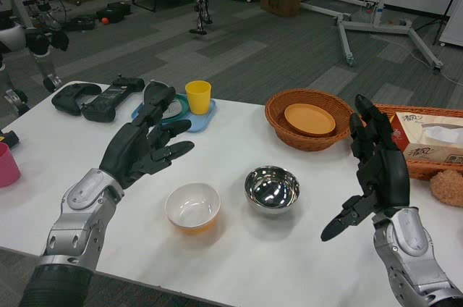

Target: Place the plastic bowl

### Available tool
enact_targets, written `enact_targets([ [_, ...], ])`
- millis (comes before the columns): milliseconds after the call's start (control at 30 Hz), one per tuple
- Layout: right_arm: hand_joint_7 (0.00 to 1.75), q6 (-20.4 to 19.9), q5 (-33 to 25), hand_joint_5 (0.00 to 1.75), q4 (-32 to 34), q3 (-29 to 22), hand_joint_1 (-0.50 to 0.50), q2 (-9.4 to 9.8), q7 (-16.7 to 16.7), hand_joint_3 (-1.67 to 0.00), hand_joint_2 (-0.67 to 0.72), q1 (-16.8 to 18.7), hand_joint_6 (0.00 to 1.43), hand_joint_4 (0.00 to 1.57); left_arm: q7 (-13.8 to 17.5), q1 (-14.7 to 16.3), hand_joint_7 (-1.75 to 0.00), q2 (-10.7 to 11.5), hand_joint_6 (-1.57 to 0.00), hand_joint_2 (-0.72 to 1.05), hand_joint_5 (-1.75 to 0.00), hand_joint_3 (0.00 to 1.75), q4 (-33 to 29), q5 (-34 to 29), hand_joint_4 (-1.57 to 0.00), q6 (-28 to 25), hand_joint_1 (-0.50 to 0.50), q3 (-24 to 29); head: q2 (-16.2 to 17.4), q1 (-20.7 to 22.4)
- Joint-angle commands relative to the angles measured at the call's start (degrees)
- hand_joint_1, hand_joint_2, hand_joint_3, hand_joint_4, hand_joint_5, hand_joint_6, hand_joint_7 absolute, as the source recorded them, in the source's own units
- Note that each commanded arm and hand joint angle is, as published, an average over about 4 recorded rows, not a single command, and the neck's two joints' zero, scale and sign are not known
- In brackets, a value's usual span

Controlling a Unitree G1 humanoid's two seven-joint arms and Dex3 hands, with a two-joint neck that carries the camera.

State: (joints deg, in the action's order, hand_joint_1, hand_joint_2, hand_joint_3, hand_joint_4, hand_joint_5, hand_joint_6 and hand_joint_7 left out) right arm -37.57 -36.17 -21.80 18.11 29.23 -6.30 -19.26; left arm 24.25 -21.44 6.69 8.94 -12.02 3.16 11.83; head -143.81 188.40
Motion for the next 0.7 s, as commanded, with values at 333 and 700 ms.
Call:
enact_targets([
  [333, 0.35, -0.48, -0.02, 0.0, 1.63, -0.49, -0.29, -0.84, 0.0, 0.0, 0.72, 0.36, 0.0, 0.46, -1.86, -1.63, -0.07, 3.29, 0.0, 1.05, -0.31, 1.18, -1.38, -44.42, 0.0, 22.04, -0.5, -12.29, -2.52, -0.16],
  [700, 0.35, -0.66, 0.03, 0.0, 2.55, -1.08, -0.29, -0.92, -0.03, 0.0, 0.72, 0.54, 0.0, 0.46, -4.8, -0.55, -0.07, 5.46, 0.0, 1.05, -0.51, 0.79, -1.98, -35.94, 0.0, 20.52, -0.5, -7.94, -4.43, -2.69],
])
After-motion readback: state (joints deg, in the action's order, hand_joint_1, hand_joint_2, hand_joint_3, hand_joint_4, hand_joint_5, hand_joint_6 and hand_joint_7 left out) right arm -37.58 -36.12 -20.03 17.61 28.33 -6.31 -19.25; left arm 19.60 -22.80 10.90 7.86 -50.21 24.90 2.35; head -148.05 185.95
